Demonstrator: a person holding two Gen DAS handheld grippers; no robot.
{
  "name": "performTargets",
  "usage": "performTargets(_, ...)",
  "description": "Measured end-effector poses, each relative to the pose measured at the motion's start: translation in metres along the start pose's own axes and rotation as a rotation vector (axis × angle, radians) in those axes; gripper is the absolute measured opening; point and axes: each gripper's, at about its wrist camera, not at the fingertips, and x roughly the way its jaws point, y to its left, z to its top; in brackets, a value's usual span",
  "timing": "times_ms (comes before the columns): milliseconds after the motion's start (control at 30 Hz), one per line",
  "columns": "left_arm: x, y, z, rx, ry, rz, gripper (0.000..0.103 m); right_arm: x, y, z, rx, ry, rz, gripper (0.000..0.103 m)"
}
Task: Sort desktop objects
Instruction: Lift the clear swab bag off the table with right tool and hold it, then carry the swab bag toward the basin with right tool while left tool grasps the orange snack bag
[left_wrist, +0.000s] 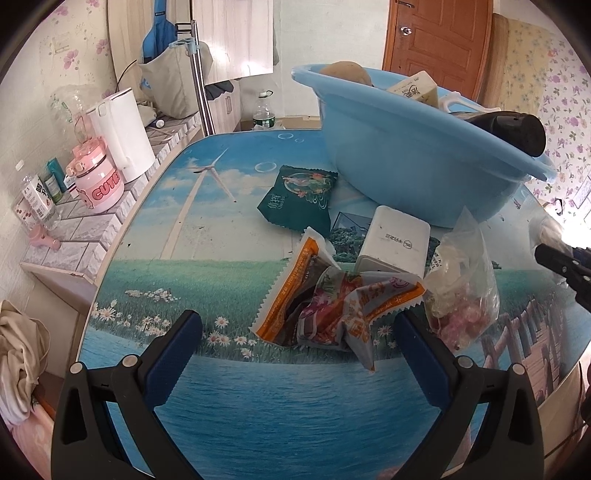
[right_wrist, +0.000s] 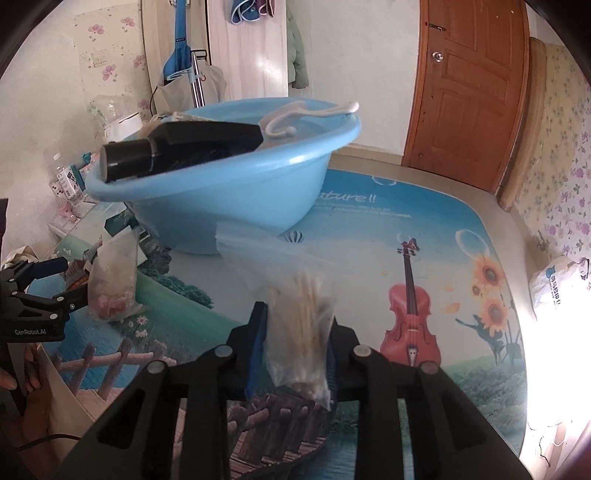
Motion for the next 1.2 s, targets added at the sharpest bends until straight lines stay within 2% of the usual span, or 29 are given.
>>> performTargets(100,-0.002,0.001,-0.001,0.008,0.003,-0.020,0.101,-0.009,-0.001,0.006,0.001,-0.022,0.005,0.027)
performTargets(167,-0.005,0.000,-0.001,0.020,-0.004,-0.016,0.089,-0.014,-0.003,0.008,0.012,-0.034,0.011,0.027)
performTargets(233,-0.009,-0.001,-0.002,0.028,-0.018,-0.027,0.067,-0.018,-0.004,0.010,0.023,-0.044,0.015,0.027)
performTargets(300,-0.012,-0.003,-0.002,0.046,-0.023,-0.042,0.053,-0.021,-0.005,0.012,0.029,-0.050,0.018,0.027)
performTargets(367,-0.013,-0.004,-0.002,0.052,-0.022,-0.059,0.049,-0.021,-0.005,0.014,0.032,-0.055,0.015,0.027)
performTargets(400,-0.015,-0.002,-0.002,0.049,-0.024,-0.084,0.043,-0.022,-0.005,0.015,0.034,-0.057,0.014,0.027)
performTargets(567,-0.017,0.004,0.001,0.036,-0.017,-0.102,0.033,-0.033,-0.006,0.022,0.041,-0.085,0.009,0.027)
performTargets(600,-0.020,0.005,0.002,0.033,-0.024,-0.103,0.028,-0.036,-0.007,0.024,0.043,-0.096,0.008,0.027)
performTargets(633,-0.024,0.006,0.003,0.030,-0.039,-0.110,0.024,-0.040,-0.007,0.027,0.045,-0.109,0.008,0.027)
performTargets(867,-0.054,0.013,0.020,0.010,-0.140,-0.130,0.016,-0.061,-0.002,0.047,0.041,-0.181,0.024,0.026)
performTargets(900,-0.059,0.015,0.023,0.003,-0.153,-0.141,0.005,-0.063,-0.001,0.050,0.040,-0.191,0.026,0.026)
performTargets(933,-0.065,0.017,0.028,-0.001,-0.168,-0.154,0.000,-0.066,0.000,0.051,0.042,-0.201,0.032,0.026)
performTargets(1100,-0.085,0.013,0.053,0.022,-0.245,-0.175,0.000,-0.072,0.010,0.067,0.019,-0.232,0.061,0.026)
performTargets(1200,-0.086,0.010,0.065,0.042,-0.250,-0.175,0.000,-0.066,0.015,0.076,0.005,-0.233,0.076,0.026)
